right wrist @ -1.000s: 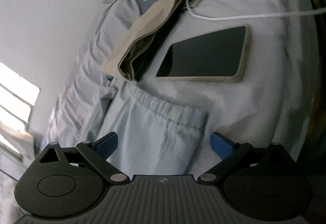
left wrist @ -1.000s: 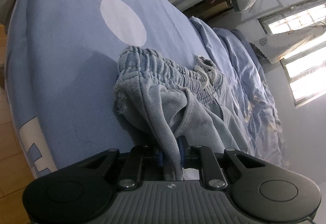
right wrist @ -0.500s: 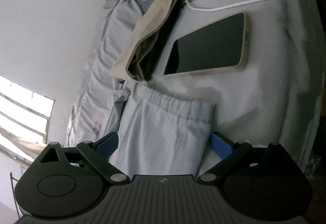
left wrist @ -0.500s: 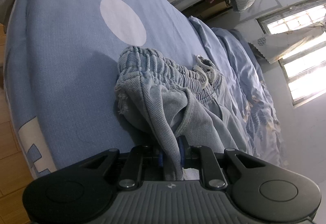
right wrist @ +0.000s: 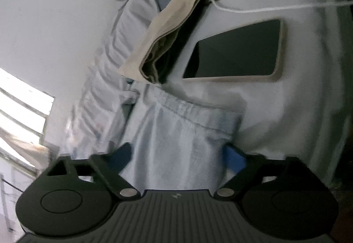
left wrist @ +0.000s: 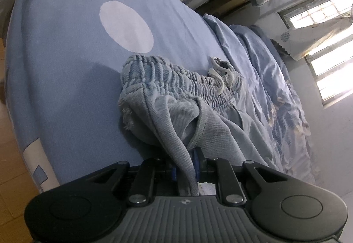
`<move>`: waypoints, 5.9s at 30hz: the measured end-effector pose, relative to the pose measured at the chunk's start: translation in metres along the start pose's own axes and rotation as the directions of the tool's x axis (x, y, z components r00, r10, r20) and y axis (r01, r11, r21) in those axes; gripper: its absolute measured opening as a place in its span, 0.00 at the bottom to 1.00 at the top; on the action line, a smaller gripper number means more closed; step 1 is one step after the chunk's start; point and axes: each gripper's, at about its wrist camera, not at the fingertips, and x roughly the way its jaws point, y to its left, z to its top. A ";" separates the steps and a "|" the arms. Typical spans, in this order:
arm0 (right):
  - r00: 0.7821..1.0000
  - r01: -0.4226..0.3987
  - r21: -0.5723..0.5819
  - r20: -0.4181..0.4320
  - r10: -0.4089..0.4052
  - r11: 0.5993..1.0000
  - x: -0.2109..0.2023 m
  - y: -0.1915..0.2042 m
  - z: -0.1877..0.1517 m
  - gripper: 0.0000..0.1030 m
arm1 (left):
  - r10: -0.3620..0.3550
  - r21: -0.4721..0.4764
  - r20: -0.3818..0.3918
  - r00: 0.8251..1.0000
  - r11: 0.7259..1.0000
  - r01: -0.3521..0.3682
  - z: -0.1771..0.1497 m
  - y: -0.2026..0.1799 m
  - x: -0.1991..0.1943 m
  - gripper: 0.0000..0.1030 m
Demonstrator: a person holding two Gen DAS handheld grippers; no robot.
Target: Fold clothes
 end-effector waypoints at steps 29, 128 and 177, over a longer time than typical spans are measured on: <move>0.997 -0.048 0.033 0.058 0.046 0.998 0.008 -0.023 0.021 0.88 | -0.033 -0.025 0.007 0.999 0.999 0.033 -0.002 0.012 0.001 0.13; 1.000 0.024 -0.516 0.007 -0.024 0.856 0.164 0.306 0.125 0.02 | 0.090 -0.076 0.287 0.954 0.995 -0.071 0.057 -0.196 0.027 0.01; 0.852 -0.505 -0.853 -0.517 0.082 -0.132 0.327 0.417 -0.168 0.74 | -0.093 0.523 0.273 0.957 0.850 -0.067 -0.147 -0.282 0.123 0.97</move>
